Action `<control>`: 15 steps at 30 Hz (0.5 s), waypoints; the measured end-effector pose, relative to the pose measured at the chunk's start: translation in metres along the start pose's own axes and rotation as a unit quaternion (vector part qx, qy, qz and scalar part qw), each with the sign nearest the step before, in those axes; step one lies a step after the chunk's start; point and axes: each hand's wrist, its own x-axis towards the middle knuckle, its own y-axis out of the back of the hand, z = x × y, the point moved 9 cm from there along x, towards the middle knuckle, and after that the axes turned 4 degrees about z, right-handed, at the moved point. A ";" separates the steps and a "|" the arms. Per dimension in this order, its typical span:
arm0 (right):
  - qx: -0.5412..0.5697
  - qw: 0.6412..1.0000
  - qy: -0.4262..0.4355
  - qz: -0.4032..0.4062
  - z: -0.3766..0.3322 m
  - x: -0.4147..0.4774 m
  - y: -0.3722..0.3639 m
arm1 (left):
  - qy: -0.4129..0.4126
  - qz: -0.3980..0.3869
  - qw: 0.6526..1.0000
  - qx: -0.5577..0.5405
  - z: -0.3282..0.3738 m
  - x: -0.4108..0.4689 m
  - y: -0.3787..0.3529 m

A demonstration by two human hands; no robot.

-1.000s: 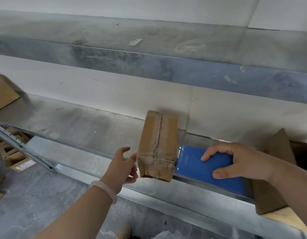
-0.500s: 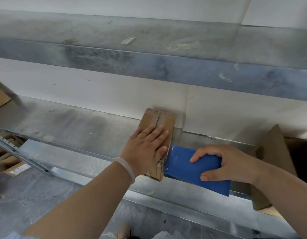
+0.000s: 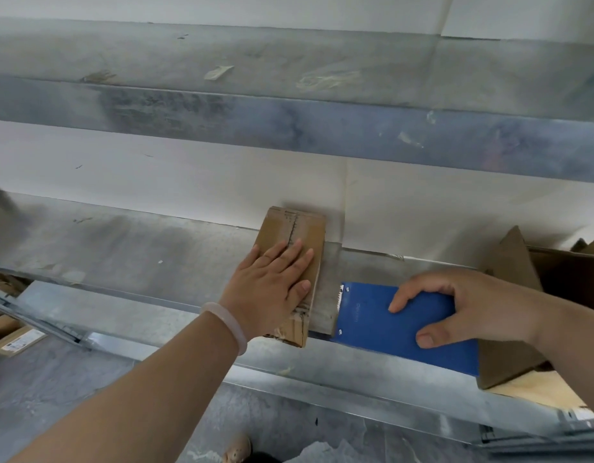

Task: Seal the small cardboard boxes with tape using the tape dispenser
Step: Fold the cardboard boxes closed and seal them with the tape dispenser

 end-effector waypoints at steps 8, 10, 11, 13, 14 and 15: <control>-0.040 0.998 -0.034 -0.030 -0.001 -0.001 0.007 | -0.001 0.002 1.000 -0.005 0.000 0.000 -0.001; -0.057 0.997 -0.039 -0.036 -0.004 0.003 0.004 | 0.001 0.005 1.000 -0.005 -0.001 0.001 -0.001; -0.074 0.996 -0.038 -0.033 -0.006 0.006 0.000 | 0.002 0.005 1.000 -0.005 -0.001 0.001 -0.001; -0.124 0.992 -0.027 -0.013 -0.010 0.014 -0.012 | 0.003 0.002 1.000 -0.006 -0.001 0.001 -0.001; -0.150 0.988 -0.021 0.007 -0.013 0.017 -0.018 | 0.002 0.000 1.000 -0.008 -0.001 0.001 -0.001; -0.174 0.984 -0.016 0.031 -0.016 0.020 -0.024 | 0.001 0.002 1.000 -0.009 -0.001 0.001 -0.001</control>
